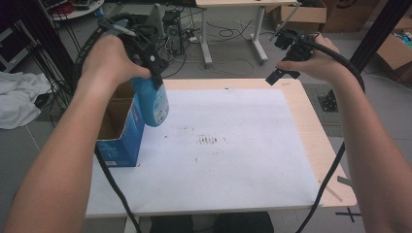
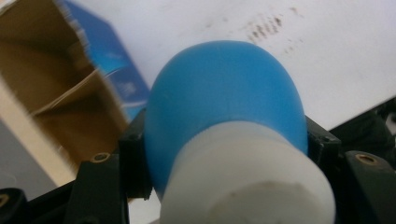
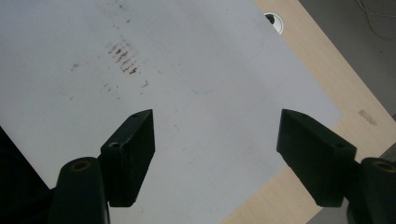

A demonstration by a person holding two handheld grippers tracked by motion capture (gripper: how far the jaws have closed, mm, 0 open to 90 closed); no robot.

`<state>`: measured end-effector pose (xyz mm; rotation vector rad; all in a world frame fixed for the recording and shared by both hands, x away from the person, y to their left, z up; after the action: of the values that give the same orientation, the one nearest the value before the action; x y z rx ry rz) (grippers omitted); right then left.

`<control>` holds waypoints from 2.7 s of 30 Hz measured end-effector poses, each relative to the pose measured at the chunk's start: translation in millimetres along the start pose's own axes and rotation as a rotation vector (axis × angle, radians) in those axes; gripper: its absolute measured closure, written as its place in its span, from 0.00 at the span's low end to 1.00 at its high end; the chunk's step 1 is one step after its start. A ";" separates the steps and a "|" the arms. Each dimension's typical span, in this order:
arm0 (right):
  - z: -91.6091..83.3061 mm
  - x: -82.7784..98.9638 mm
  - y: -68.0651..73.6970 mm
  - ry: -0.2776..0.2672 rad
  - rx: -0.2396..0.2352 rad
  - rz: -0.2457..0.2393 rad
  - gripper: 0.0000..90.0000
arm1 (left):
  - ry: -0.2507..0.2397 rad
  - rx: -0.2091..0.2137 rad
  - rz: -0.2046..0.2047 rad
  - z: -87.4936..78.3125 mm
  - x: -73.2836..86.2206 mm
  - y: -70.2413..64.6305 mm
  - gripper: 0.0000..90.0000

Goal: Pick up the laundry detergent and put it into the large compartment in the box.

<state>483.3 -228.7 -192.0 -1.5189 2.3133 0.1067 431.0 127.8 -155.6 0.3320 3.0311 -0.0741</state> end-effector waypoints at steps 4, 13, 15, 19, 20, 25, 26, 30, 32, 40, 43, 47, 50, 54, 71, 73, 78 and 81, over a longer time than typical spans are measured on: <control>0.4 1.0 -0.5 0.004 0.000 -0.003 0.31 | -0.028 0.004 -0.096 -10.3 3.4 26.8 0.41; 0.9 2.8 -3.1 0.007 -0.001 0.001 0.31 | -0.031 -0.011 -0.248 -20.4 15.5 76.7 0.41; 1.3 2.8 -3.6 0.009 0.001 0.003 0.31 | -0.035 -0.016 -0.269 -21.1 17.4 83.5 0.41; 1.0 2.3 -3.5 0.008 -0.002 0.007 0.31 | -0.027 -0.030 -0.306 -19.9 21.2 97.0 0.41; 0.9 2.2 -3.5 0.007 -0.003 0.007 0.31 | -0.026 -0.032 -0.312 -19.0 21.8 99.2 0.41; 0.8 1.8 -4.0 0.008 -0.002 0.008 0.31 | -0.021 -0.028 -0.332 -13.8 24.3 107.4 0.41; 1.1 1.9 -4.0 0.007 -0.002 0.007 0.31 | -0.019 -0.028 -0.334 -12.2 24.7 108.7 0.41; 1.4 2.0 -4.1 0.009 -0.001 0.005 0.31 | -0.015 -0.024 -0.337 -4.7 25.2 112.2 0.41; 0.8 2.1 -4.0 0.010 -0.001 0.007 0.31 | -0.014 -0.022 -0.335 -0.2 25.2 113.8 0.41; 1.3 2.0 -3.4 0.014 -0.001 0.008 0.31 | 0.031 -0.037 -0.326 25.6 26.4 117.0 0.41; 1.4 1.8 -3.2 0.012 0.001 0.005 0.31 | 0.040 -0.039 -0.326 36.0 27.0 117.4 0.41; 0.9 2.1 -2.2 0.013 -0.001 0.010 0.31 | 0.063 -0.029 -0.329 52.9 28.9 119.6 0.41; 0.4 2.5 -1.8 0.012 0.000 0.009 0.31 | 0.079 -0.025 -0.328 63.5 29.9 119.4 0.41; -0.2 2.3 -1.0 0.010 0.002 0.006 0.31 | 0.085 -0.023 -0.317 77.0 30.2 118.7 0.42; 1.4 2.1 -0.7 0.013 0.003 0.008 0.31 | 0.134 -0.009 -0.331 124.1 36.4 122.6 0.42; 1.5 2.1 -0.3 0.017 0.003 0.005 0.31 | 0.135 -0.009 -0.325 129.8 37.4 123.3 0.42; 1.1 3.2 -0.7 0.018 0.005 0.007 0.31 | 0.149 -0.010 -0.318 140.0 38.9 125.1 0.42; 0.6 4.0 -1.0 0.019 0.005 0.010 0.31 | 0.157 -0.015 -0.314 145.4 39.2 124.8 0.42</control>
<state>482.9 -232.5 -193.8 -1.5122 2.3350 0.0892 432.6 249.4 -308.7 -0.1490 3.2085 -0.0483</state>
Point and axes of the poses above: each handheld gripper's, and its own axes: z roughly forward along the jaws, x roughly out of its underside, y roughly to its left, the point moved 4 cm from there along z, roughly forward along the jaws, and after that the axes turned 12 degrees about -z, right-handed, at the moved point
